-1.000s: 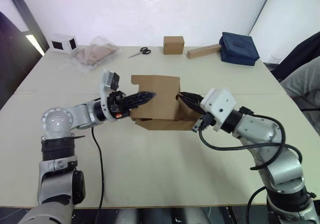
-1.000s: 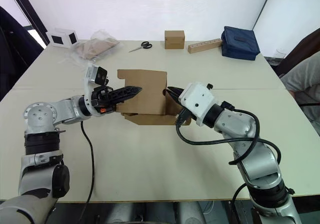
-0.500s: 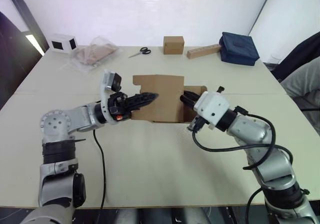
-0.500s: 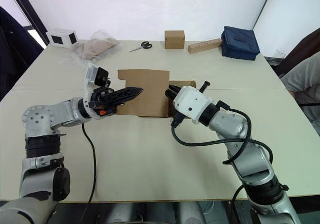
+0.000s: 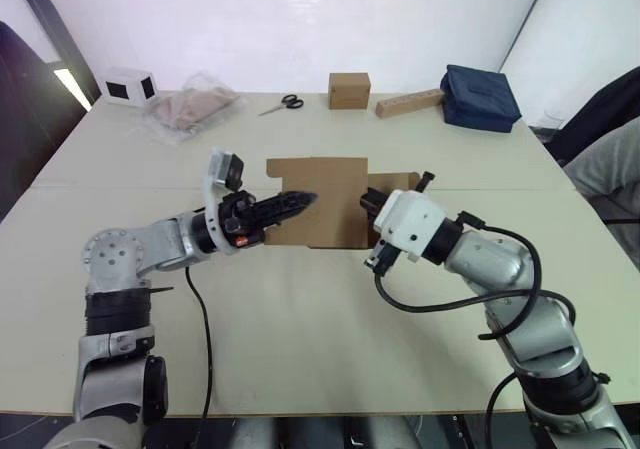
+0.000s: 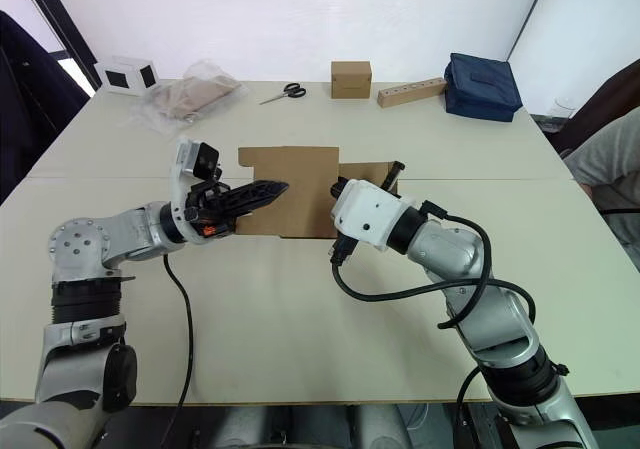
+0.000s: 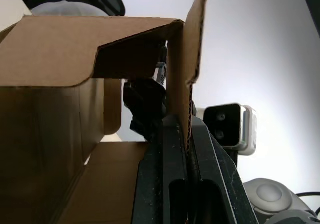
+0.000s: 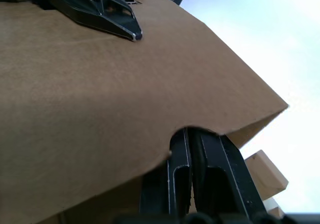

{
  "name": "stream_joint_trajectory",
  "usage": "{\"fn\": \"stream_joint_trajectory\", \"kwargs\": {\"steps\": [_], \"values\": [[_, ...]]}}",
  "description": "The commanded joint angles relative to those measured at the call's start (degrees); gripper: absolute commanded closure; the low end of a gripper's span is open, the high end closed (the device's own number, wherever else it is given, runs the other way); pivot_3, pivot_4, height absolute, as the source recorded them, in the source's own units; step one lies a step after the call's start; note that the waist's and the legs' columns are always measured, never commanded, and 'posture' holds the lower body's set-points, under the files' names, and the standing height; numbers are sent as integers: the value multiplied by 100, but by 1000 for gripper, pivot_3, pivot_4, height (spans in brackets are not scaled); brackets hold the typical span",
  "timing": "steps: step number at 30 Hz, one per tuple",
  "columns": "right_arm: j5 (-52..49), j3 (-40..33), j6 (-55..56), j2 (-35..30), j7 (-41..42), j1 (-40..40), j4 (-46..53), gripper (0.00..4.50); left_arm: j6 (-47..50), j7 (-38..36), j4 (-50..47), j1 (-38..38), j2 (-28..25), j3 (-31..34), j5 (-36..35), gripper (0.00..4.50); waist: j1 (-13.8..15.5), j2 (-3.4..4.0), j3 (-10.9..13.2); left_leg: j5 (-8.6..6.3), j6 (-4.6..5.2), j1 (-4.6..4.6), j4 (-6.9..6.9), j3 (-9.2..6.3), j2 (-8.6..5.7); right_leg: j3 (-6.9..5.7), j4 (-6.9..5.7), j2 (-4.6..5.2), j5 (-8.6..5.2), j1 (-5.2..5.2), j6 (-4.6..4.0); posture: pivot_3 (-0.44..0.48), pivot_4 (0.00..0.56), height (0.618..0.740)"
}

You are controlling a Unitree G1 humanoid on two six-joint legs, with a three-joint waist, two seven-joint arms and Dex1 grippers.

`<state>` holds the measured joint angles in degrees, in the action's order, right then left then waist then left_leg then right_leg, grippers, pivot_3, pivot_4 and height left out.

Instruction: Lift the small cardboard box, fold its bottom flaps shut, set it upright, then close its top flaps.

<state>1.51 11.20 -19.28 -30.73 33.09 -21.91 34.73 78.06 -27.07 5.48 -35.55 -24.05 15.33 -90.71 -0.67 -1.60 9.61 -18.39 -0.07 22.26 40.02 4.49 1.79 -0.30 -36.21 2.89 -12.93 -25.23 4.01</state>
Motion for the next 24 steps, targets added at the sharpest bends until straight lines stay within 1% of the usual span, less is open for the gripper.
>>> {"fn": "stream_joint_trajectory", "kwargs": {"steps": [1, 4, 9, 14, 22, 24], "values": [[52, 24, 238, -10, 80, -176, 91, 4380, -64, 25, -148, -68, 27, -50, -191, 4500, -2, 0, 0, 0, 0, 0, 0, 0, 0, 0, 0, 0, 0, 0, 0, 0, 150, 740], [40, -84, 257, -49, 123, -187, 59, 4380, -77, 37, -148, -65, 8, -54, -211, 4500, -2, 0, 0, 0, 0, 0, 0, -1, -1, 0, 0, -1, 0, 0, 0, 0, 150, 740], [-199, -673, 47, -419, 341, 129, 315, 4380, -148, -12, -106, -117, -121, -2, -129, 4500, 6, 0, 0, 0, 0, 0, 0, 0, -1, 0, 1, 0, 0, 0, -1, 0, 150, 740], [-443, -1149, -226, -626, 422, 388, 633, 4380, -223, -24, -87, -128, -157, -10, -128, 4500, 5, 0, 0, 0, 0, 1, 0, 1, 0, 0, 4, 1, 0, 1, -1, 0, 150, 740], [-901, -1778, -934, -773, 383, 687, 1199, 4380, -342, -99, 24, -201, -212, 13, -17, 4500, 8, 0, 0, 0, 0, -1, -1, -2, 0, -1, 2, -3, -1, 1, -1, 0, 150, 740], [-1203, -1994, -1377, -723, 362, 985, 1548, 4380, -387, -137, 89, -242, -215, 23, 42, 4500, 15, 0, 0, 0, 0, -1, -1, -1, -1, -1, 2, -2, -1, 2, -2, 0, 150, 740]]}}
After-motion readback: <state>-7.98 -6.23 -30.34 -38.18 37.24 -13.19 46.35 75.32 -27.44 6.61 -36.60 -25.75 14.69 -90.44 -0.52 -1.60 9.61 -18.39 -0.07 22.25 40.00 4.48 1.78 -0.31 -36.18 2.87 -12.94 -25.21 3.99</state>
